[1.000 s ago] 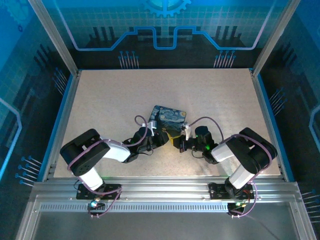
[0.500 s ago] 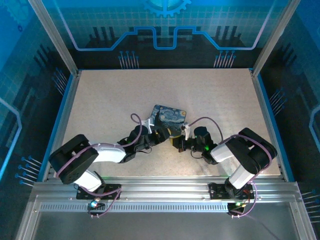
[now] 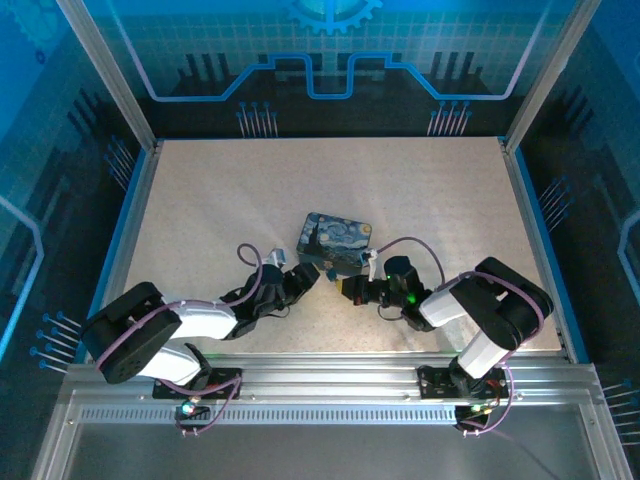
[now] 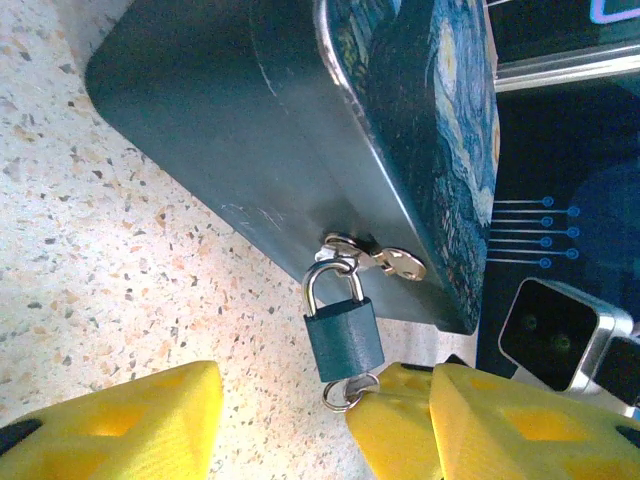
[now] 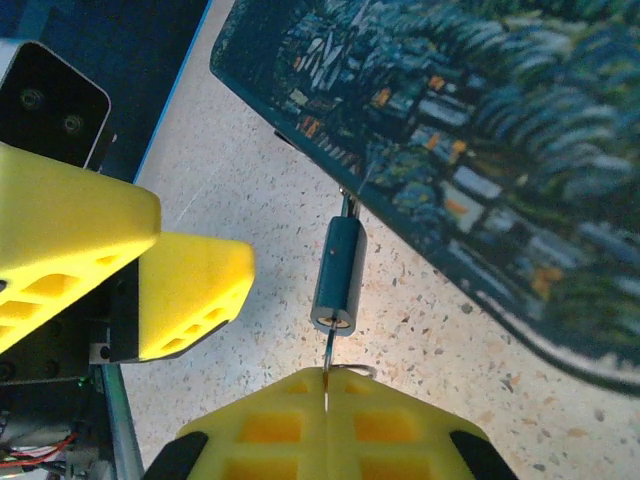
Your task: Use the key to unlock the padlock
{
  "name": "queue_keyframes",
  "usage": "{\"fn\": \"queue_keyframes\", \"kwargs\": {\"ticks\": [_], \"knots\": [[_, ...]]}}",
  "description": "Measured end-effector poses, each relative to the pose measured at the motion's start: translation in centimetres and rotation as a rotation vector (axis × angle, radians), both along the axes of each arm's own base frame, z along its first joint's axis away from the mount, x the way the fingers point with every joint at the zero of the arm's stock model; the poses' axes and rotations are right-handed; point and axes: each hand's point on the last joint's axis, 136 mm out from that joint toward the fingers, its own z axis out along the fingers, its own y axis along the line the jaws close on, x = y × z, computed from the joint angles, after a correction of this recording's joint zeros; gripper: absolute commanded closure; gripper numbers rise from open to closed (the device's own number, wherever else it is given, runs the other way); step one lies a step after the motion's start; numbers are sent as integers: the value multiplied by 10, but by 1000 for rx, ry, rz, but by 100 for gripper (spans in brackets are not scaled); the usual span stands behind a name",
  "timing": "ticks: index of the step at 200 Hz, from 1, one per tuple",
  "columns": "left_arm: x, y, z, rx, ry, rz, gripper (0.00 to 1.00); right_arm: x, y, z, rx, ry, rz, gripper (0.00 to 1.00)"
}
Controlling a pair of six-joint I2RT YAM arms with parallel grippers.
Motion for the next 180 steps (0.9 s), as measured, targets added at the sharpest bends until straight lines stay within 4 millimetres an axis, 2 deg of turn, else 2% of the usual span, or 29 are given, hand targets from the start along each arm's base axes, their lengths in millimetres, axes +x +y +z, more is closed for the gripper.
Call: {"fn": "queue_keyframes", "kwargs": {"ticks": [45,79,123,180], "knots": [[4,-3,7,-80,14,34,43,-3,3,0,41,87,-37,100],[6,-7,-4,-110,48,52,45,-5,5,0,59,129,-55,100],[8,-15,-30,-142,98,61,48,-5,6,-1,62,144,-70,100],[15,-29,-29,-226,74,60,52,-6,5,-2,54,149,-75,100]]}}
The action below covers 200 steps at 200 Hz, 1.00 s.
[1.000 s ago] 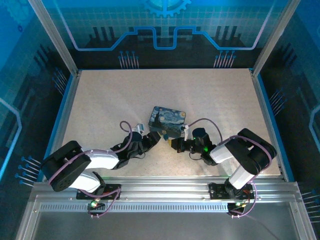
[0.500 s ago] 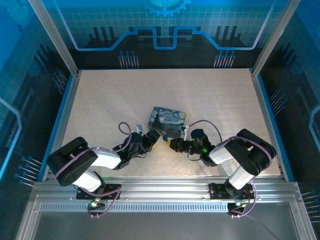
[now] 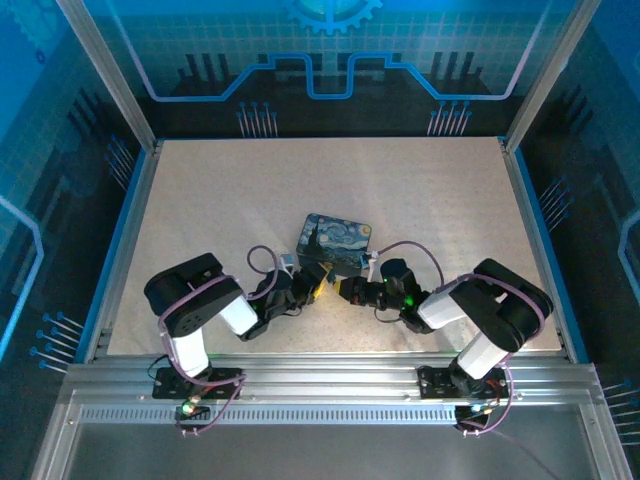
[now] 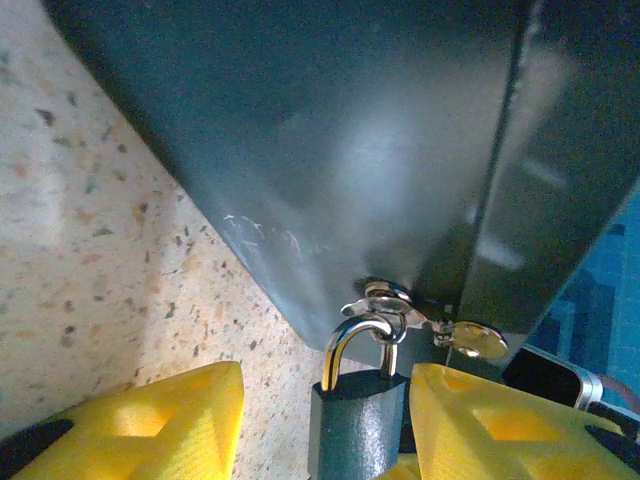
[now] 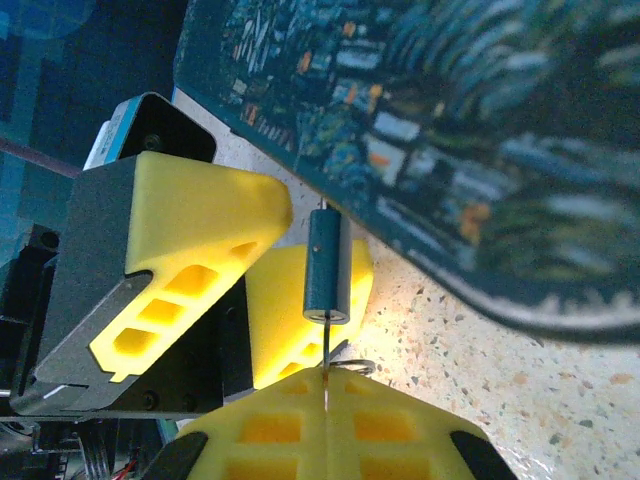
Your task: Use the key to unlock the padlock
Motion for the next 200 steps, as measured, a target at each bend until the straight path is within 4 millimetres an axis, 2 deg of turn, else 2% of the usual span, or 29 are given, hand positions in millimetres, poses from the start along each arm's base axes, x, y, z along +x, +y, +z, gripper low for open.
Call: {"fn": "queue_keyframes", "kwargs": {"ticks": [54,110,132,154,200], "knots": [[-1,-11,2,-23,6,-16,59,0,0,0,-3,3,-1,100],[-1,-15,4,-28,2,-26,77,0,-2,-1,-6,10,-13,98],[-1,-15,4,-27,0,-27,85,1,-4,1,-9,5,-26,91],[-2,-16,5,-33,-3,-32,92,-1,-7,3,-19,-6,-27,78],[-2,-17,11,-33,-14,-34,96,-6,-16,27,-43,-102,-19,60]]}}
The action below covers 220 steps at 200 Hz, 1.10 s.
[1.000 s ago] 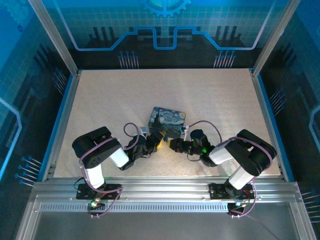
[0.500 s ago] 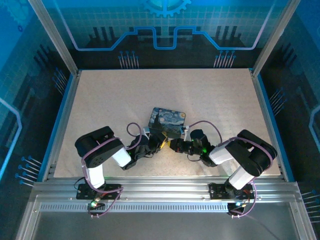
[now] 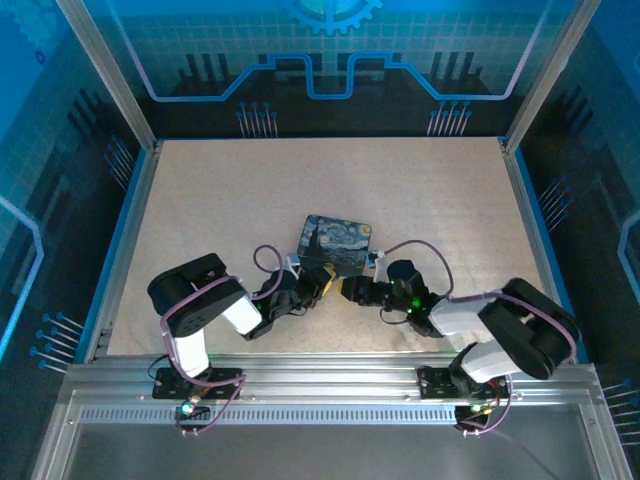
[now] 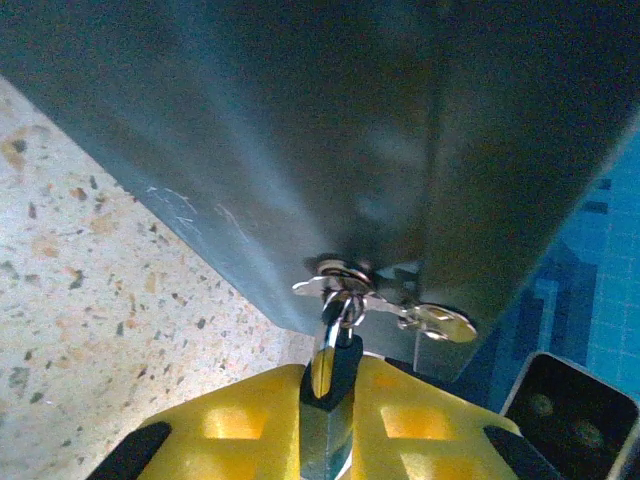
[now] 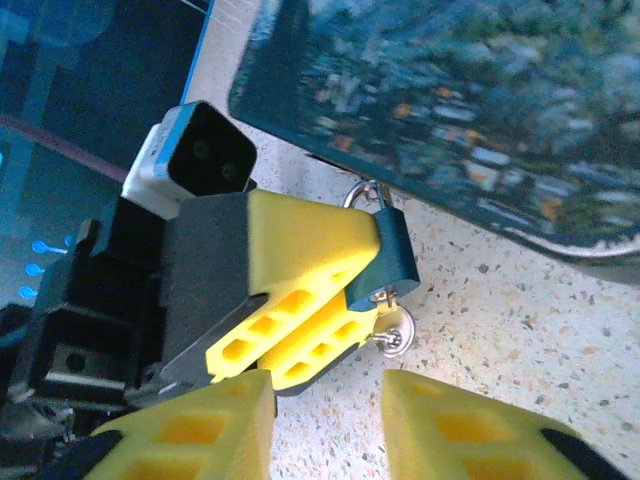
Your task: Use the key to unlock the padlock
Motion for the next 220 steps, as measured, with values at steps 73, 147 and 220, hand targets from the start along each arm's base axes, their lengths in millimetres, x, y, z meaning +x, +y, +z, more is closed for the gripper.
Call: {"fn": "queue_keyframes", "kwargs": {"ticks": [73,147,220], "knots": [[-3,2,13,24,-11,-9,97,-12,-29,61,-216,-415,80,43],[-9,9,48,29,-46,-14,100,-27,-4,74,-569,-837,372,45],[-15,18,56,67,-43,-14,100,-37,13,45,-924,-1166,583,45]]}}
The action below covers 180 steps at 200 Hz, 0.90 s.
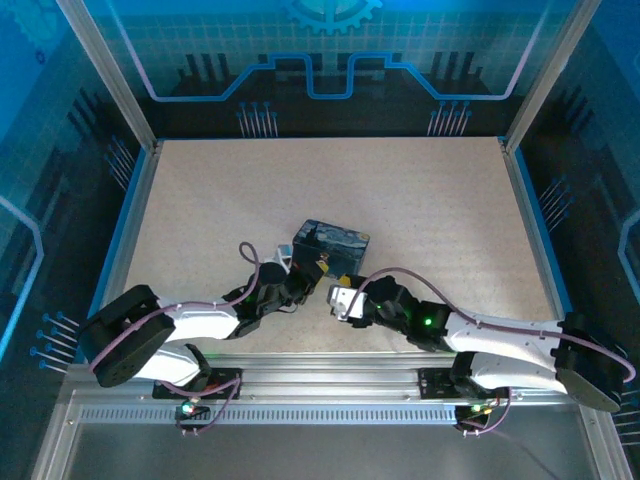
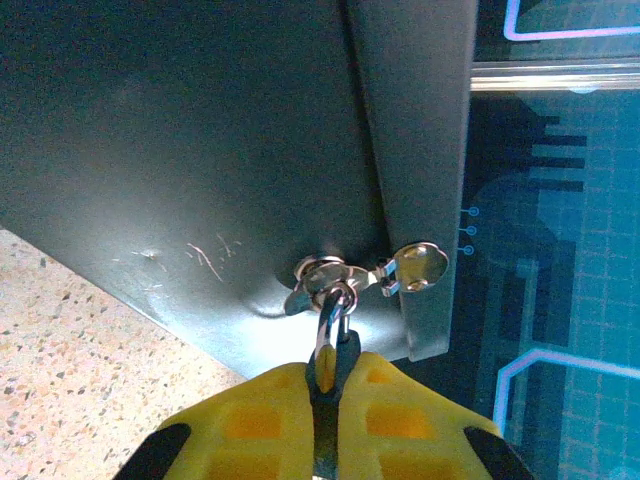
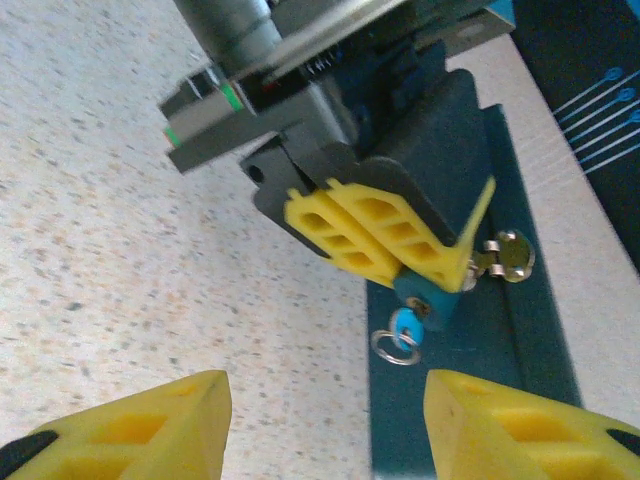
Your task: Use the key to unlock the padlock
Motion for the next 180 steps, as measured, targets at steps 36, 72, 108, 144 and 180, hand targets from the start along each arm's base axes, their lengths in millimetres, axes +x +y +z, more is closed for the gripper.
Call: {"fn": "queue_keyframes", "kwargs": {"ticks": [36,72,108,144,180], "knots": [[0,0,-1,3,3,0,100,9,-1,1,-23,-59,-23,52],[0,0,-1,2,3,0,100,15,2,-9,-51,-67,-38,59],[0,0,-1,0,5,1,100,20,2,-24,-91,-63,-59,63],[0,0,-1,-2,7,2,100,28,5,-21,-75,-70,-79,67],[0,0,-1,-2,7,2,100,32,10,-15,-51,-82,-85,71]]}}
